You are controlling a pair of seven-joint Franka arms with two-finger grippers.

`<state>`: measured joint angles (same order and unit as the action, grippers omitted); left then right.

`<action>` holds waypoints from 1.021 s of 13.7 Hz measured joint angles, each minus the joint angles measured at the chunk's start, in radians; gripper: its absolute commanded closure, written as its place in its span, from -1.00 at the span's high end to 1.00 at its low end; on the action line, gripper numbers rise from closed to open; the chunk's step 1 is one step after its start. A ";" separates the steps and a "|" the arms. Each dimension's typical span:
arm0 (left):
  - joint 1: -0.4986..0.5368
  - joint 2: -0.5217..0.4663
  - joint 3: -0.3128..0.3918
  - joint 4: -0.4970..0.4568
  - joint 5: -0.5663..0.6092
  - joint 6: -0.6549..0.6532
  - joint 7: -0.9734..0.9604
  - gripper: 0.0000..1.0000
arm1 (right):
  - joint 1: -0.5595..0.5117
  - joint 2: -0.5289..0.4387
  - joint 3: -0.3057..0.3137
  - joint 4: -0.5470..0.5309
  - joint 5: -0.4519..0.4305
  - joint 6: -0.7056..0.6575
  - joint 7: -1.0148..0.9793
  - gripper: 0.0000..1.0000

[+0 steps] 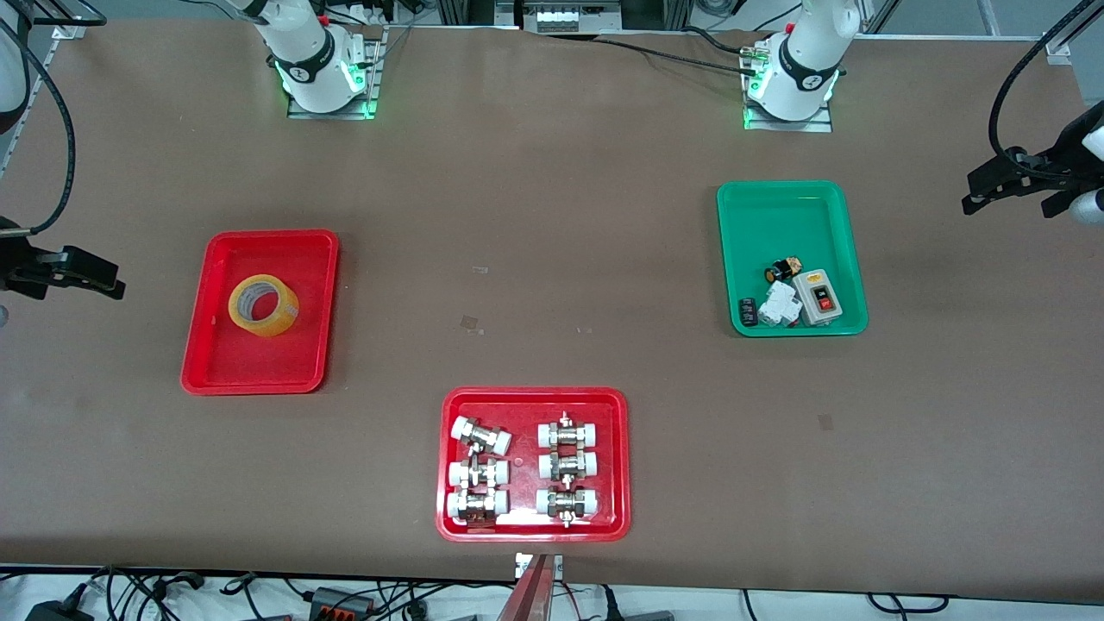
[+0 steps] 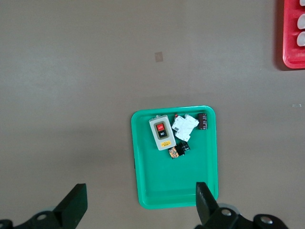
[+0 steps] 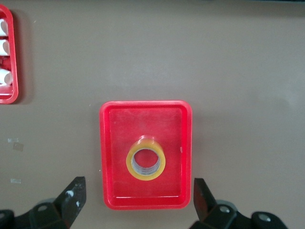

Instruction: Left arm passes tape to right arm into tray

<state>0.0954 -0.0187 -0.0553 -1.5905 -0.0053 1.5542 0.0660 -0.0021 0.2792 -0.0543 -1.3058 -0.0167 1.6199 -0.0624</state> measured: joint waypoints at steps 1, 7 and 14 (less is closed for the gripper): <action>0.000 0.000 0.000 0.000 0.000 0.000 0.000 1.00 | 0.005 -0.009 -0.009 0.000 0.000 0.000 0.000 1.00; 0.000 0.000 0.001 0.000 0.000 -0.001 0.000 1.00 | 0.007 -0.151 -0.014 -0.197 0.000 0.073 0.000 1.00; 0.001 0.000 0.001 0.000 0.000 -0.001 0.000 1.00 | 0.007 -0.275 -0.018 -0.384 0.000 0.080 0.000 1.00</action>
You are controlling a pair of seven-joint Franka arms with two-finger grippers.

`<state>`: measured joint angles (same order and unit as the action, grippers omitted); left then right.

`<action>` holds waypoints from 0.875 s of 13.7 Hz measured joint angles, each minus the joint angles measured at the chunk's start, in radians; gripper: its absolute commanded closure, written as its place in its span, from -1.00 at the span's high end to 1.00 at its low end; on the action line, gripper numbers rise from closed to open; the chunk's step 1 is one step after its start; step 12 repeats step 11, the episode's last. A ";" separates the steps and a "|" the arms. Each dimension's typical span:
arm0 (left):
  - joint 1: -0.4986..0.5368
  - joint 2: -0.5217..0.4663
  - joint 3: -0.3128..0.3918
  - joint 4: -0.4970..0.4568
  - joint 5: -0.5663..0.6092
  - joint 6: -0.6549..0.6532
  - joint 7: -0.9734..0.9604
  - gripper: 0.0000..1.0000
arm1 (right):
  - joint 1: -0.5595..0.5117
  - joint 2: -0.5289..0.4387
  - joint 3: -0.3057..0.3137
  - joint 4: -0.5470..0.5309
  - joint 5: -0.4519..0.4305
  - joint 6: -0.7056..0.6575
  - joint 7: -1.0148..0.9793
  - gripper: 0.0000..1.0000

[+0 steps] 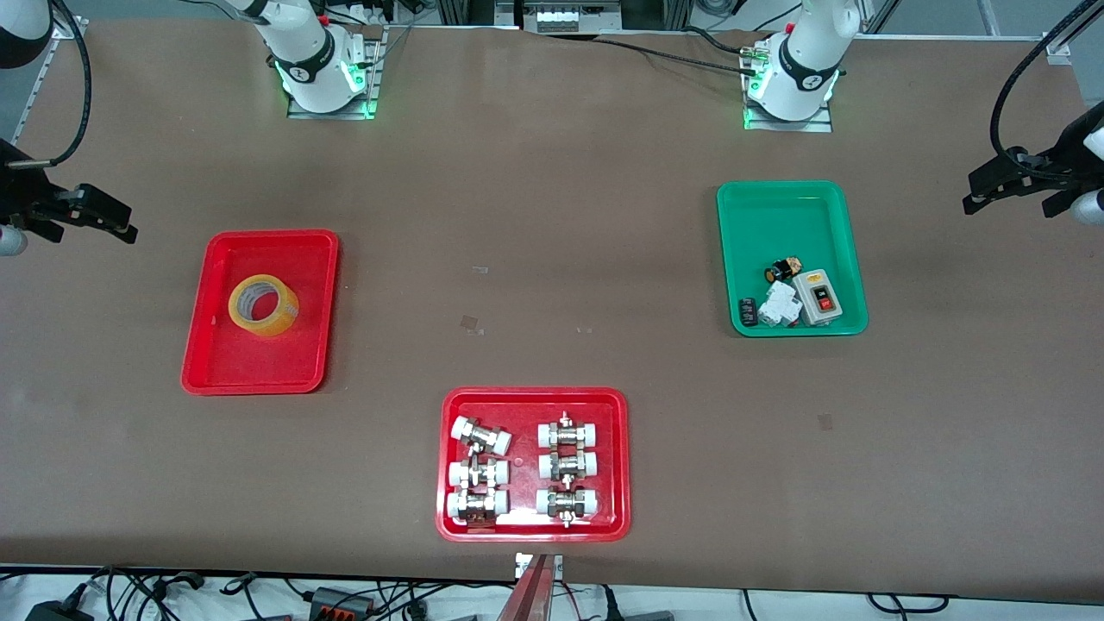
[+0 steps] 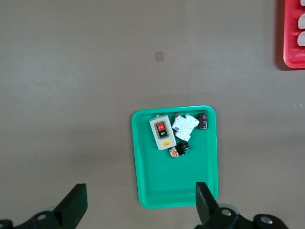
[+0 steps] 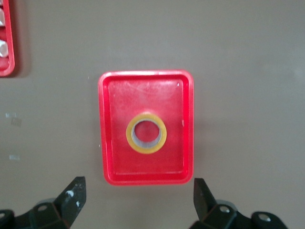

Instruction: Left arm passes tape to right arm into tray

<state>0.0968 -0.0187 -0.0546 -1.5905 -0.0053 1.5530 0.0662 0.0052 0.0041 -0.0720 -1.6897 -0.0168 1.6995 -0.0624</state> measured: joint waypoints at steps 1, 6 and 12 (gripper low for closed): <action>0.000 0.000 0.000 0.000 0.000 0.000 0.000 1.00 | 0.000 -0.004 0.000 0.000 0.000 -0.009 0.000 1.00; 0.000 0.000 0.000 0.000 0.000 0.000 0.000 1.00 | 0.001 -0.014 0.000 0.000 0.000 -0.010 0.000 1.00; 0.001 0.000 0.001 0.000 0.000 0.000 0.000 1.00 | 0.008 -0.014 0.000 0.000 0.000 -0.010 0.000 1.00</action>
